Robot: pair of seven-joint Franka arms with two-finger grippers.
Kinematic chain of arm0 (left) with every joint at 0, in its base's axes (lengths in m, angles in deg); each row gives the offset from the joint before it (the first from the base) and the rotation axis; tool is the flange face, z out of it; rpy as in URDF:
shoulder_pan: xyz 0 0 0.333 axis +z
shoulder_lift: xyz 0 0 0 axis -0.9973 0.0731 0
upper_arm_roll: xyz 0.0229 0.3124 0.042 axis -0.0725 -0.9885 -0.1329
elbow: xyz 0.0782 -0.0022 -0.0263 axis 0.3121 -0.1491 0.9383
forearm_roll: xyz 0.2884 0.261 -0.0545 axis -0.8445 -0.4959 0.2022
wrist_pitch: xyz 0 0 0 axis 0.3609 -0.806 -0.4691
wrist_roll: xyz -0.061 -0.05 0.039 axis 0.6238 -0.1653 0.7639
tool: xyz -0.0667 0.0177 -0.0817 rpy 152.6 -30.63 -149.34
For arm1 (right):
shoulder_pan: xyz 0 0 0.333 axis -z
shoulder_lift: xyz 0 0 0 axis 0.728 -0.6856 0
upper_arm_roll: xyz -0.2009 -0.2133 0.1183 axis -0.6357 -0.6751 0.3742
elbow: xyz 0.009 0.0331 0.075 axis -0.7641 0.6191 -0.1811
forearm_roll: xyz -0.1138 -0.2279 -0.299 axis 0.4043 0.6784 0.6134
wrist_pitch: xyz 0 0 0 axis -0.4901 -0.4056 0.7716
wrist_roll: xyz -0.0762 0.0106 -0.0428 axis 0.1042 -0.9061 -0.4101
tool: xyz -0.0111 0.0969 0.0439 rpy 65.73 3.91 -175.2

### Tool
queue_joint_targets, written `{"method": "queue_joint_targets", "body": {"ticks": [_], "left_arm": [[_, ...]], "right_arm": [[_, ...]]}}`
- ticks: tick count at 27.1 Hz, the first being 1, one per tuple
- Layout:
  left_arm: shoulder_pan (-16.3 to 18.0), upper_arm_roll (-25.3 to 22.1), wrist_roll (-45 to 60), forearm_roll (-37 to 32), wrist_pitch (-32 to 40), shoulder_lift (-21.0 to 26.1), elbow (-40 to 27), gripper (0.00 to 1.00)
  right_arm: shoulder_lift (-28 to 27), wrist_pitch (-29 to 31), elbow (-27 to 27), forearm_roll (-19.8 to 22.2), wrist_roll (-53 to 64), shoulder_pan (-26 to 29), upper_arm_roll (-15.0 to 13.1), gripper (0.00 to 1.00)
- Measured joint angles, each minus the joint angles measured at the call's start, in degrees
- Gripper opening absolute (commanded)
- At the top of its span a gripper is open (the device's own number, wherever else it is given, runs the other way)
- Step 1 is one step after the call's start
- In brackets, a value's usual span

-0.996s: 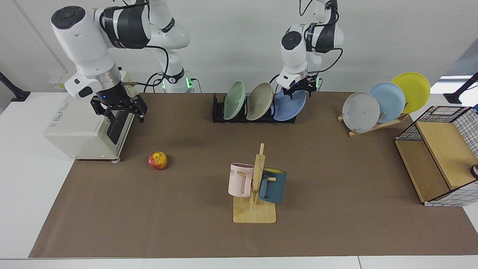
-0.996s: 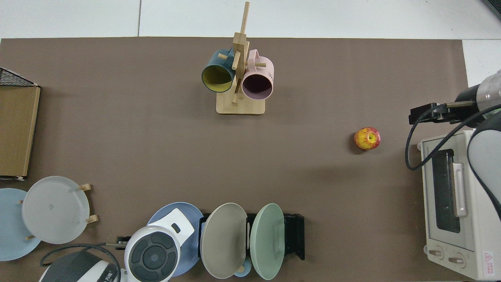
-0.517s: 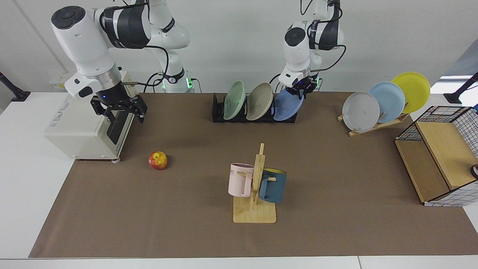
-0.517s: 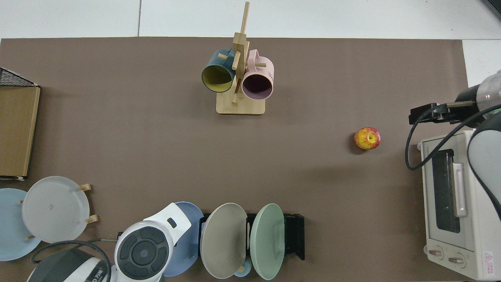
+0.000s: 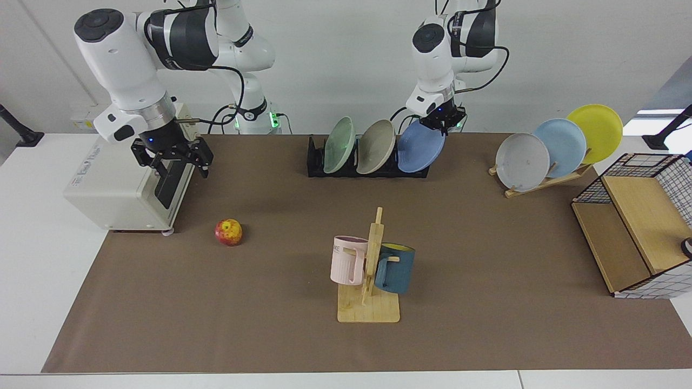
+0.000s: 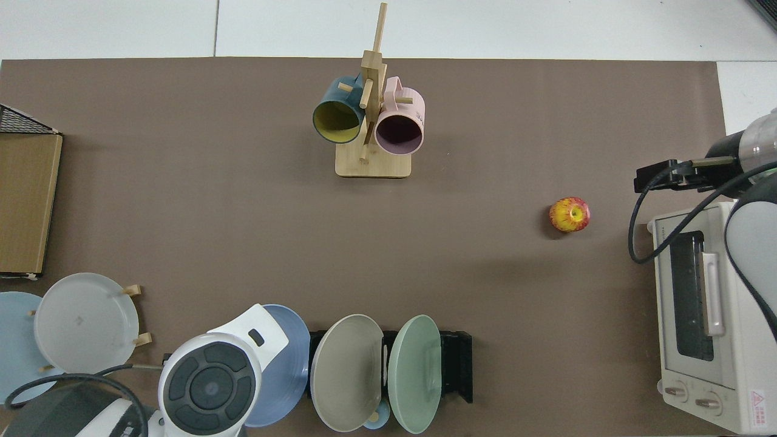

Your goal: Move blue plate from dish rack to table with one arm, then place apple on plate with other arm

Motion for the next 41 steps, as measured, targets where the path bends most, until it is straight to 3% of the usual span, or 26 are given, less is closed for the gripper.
{"method": "queue_joint_targets", "body": {"ticks": [6, 10, 17, 23, 32, 36, 41], "left_arm": [[6.17, -0.16, -2.24, -0.08, 0.54, 0.83, 6.24, 0.00], [11.20, -0.83, -3.88, 0.07, 0.52, 4.40, 12.85, 0.00], [12.04, -4.85, -0.71, 1.03, -0.70, 15.54, 23.00, 0.00], [12.01, -4.61, 6.25, 6.02, -5.80, 20.29, 24.54, 0.00], [6.79, -3.47, 16.84, 7.75, -17.12, 30.65, 23.98, 0.00], [3.03, -3.35, 20.34, 7.77, -22.36, 35.75, 23.26, 0.00], [-1.08, -3.19, 23.52, 7.77, -28.34, 38.48, 21.90, 0.00]], "right_arm": [[0.00, 0.00, 0.00, 0.00, 0.00, 0.00, 0.00, 1.00], [0.03, 0.00, 0.00, 0.00, -0.01, 0.01, -0.05, 1.00], [0.50, 0.00, 0.00, -0.03, -0.72, 0.29, -0.48, 1.00], [-0.07, 2.26, 0.71, -0.09, -5.45, 0.07, 0.11, 1.00], [-5.79, 6.79, 2.49, -0.10, -6.33, -1.31, 0.41, 1.00], [-8.01, 11.95, 5.33, -0.10, -6.33, -2.09, 0.44, 1.00], [-9.64, 20.52, 11.77, -0.10, -6.33, -2.40, 0.45, 1.00]]}}
